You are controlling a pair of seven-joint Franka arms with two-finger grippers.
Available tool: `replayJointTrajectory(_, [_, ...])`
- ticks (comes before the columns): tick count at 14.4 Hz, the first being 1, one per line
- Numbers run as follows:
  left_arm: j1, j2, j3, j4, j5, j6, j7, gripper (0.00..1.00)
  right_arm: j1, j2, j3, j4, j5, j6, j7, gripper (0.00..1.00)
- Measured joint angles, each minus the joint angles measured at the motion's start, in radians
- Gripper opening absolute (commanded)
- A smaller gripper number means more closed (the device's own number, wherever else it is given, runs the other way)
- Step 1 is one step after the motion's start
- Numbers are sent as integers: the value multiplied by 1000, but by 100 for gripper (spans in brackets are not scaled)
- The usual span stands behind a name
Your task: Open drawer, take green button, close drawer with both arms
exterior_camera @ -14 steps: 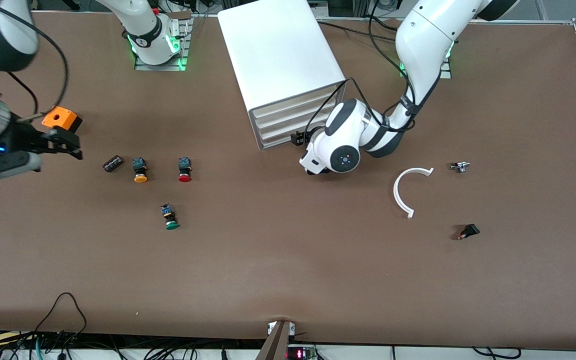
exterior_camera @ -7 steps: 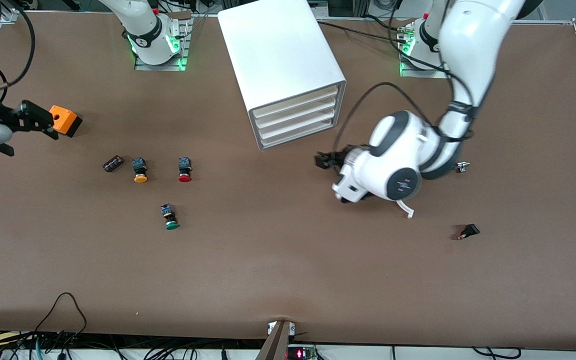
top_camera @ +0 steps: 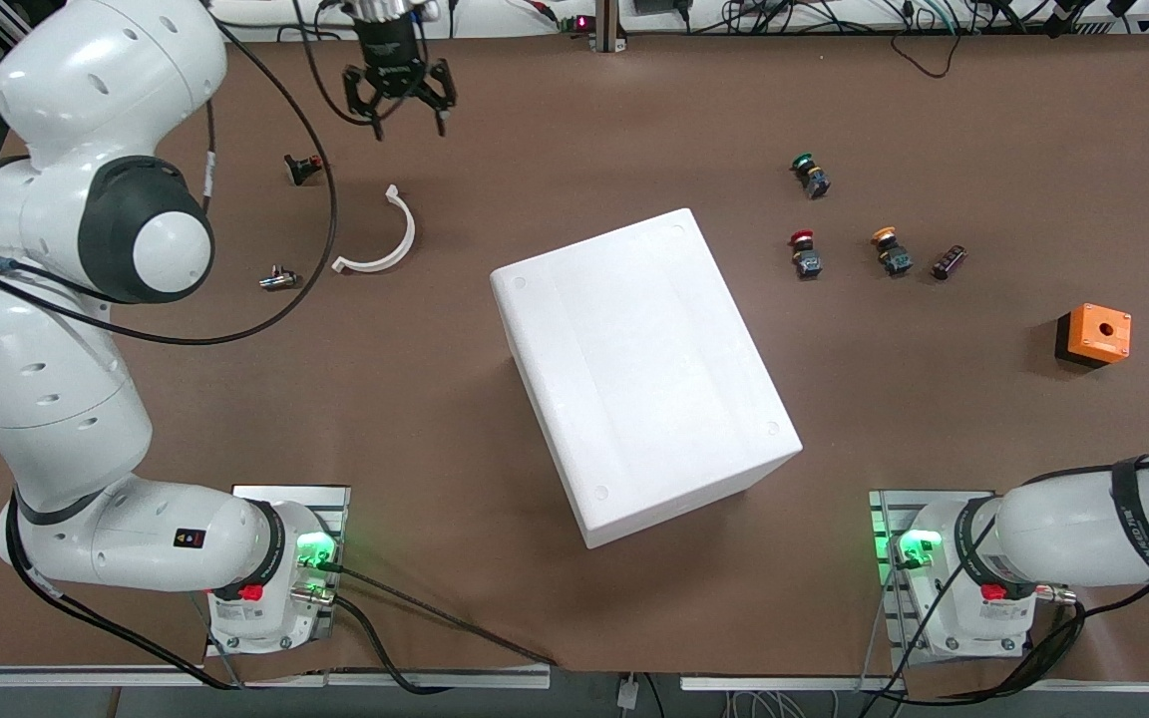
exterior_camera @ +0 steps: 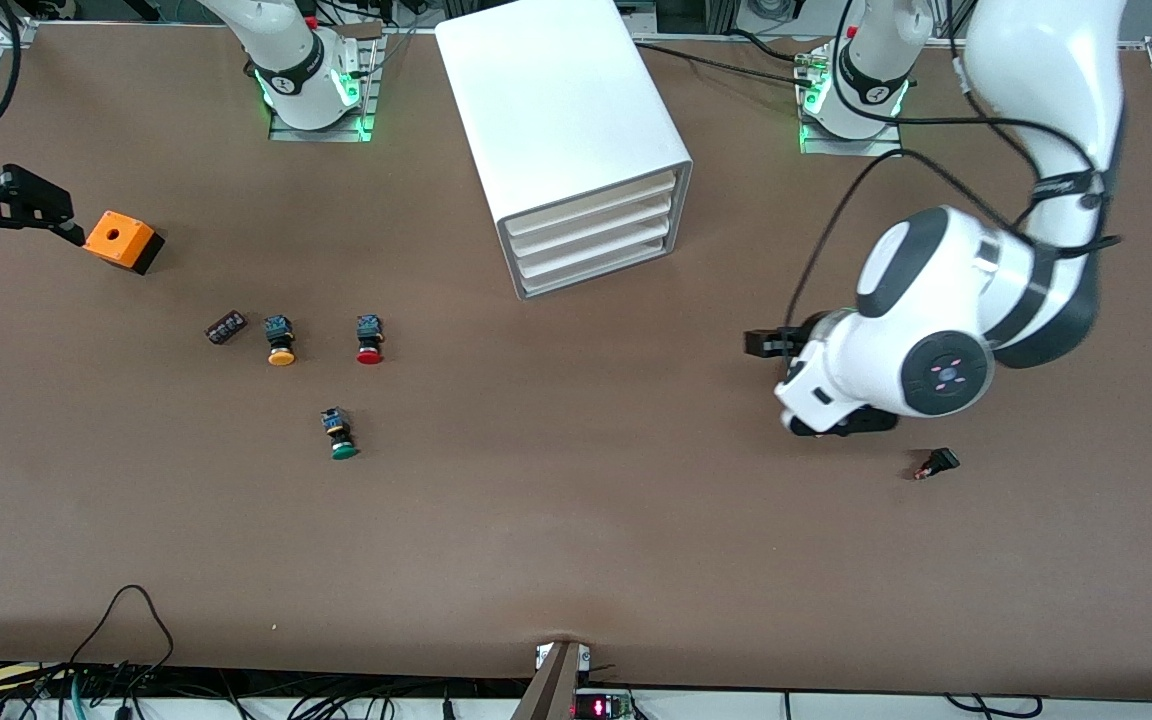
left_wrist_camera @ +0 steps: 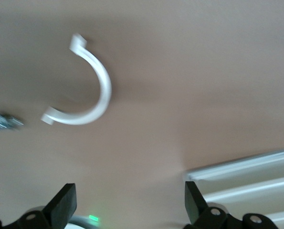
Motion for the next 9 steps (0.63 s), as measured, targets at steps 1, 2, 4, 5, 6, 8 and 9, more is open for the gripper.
replayJointTrajectory(1, [12,-23,0,4,33,-2,58,100,-1,0,-3,0,0,-1,23,100])
replayJointTrajectory(2, [25,-48,0,8,47,-2,97,100,-1,0,-2,0,0,-2,50,100])
replayJointTrajectory(4, [56,-97,0,13,56,-1,155,100,-1,0,-1,0,0,-2,74,100])
replayJointTrajectory(5, [75,-119,0,23,59,-1,195,100,-1,0,-3,0,0,-2,75,100])
replayJointTrajectory(6, [95,-143,1,36,60,-1,253,100,-1,0,-8,1,0,-2,74,100])
replayJointTrajectory(8, [123,-189,24,43,61,3,352,100,-2,0,-22,5,0,-3,72,100])
replayJointTrajectory(9, [118,-212,66,33,60,15,382,100,-2,0,-28,6,0,-4,71,100])
